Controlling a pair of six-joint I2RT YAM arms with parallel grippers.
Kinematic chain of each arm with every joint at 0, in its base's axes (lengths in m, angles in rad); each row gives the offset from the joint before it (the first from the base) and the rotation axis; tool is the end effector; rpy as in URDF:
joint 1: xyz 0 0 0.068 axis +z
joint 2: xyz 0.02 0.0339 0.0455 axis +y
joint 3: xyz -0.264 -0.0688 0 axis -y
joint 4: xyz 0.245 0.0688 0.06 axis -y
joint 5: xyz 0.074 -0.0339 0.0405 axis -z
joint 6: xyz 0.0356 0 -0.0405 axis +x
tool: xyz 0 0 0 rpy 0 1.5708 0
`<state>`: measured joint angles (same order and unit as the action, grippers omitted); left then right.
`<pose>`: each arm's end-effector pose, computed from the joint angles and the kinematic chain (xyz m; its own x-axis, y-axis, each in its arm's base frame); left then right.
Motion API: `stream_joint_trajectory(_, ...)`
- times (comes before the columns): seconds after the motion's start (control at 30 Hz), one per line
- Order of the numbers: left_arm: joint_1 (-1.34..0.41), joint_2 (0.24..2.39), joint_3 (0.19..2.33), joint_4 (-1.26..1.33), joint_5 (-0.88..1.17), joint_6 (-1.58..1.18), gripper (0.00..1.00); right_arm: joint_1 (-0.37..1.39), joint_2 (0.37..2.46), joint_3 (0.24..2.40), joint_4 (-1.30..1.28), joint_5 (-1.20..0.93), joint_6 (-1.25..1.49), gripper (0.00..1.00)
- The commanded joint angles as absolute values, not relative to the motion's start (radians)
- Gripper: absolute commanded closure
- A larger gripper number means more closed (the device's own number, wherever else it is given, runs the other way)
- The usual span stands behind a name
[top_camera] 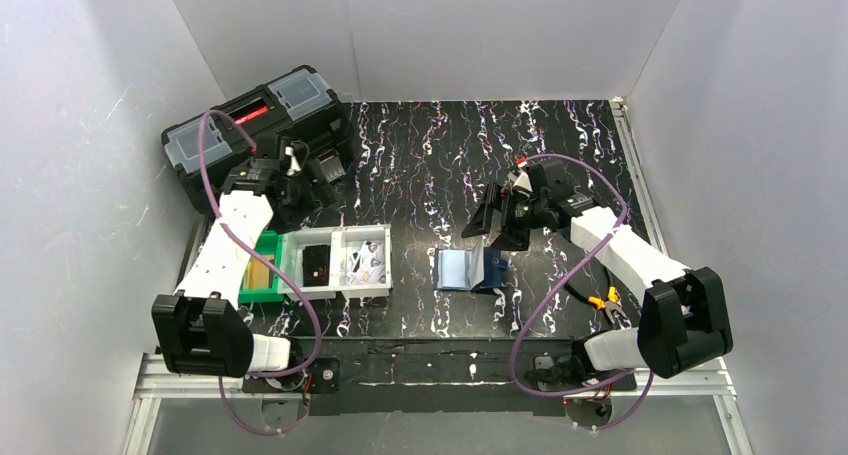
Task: Take the credit cards out of the card holder
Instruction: Place the credit card in the storage box, then remove the credit card from the card holder.
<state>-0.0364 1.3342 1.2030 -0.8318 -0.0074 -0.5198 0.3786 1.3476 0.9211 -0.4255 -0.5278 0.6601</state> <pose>0.2713 -0.0096 0.3076 -0.7280 -0.4705 -0.4986 -0.3796 0.8823 -0.2784 0.2521 0.1196 0.2454 -0.9372 0.1973 -0.2877 -0.0668 0.7079 0.7032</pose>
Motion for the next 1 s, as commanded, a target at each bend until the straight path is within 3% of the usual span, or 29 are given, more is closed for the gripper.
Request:
stream_joint_trajectory(0.0,-0.154,1.321,1.201,-0.711,0.256,-0.509,0.02,0.425,1.344,0.983,-0.468,-0.412,0.666,0.02)
stream_joint_trajectory(0.33,-0.381,1.422,1.268,-0.6,0.456,-0.545,0.02,0.579,1.406,1.052,-0.528,-0.18,0.709,0.02)
stream_joint_trajectory(0.67,-0.436,1.478,1.244,-0.583,0.453,-0.614,0.02,0.748,1.481,1.191,-0.684,0.078,0.723,0.16)
stream_joint_trajectory(0.8,-0.436,1.466,1.253,-0.623,0.391,-0.612,0.02,0.76,1.461,1.219,-0.678,0.077,0.725,0.19)
stream_joint_trajectory(0.97,-0.434,1.455,1.32,-0.747,0.221,-0.599,0.02,0.76,1.528,1.229,-0.607,-0.089,0.736,0.24)
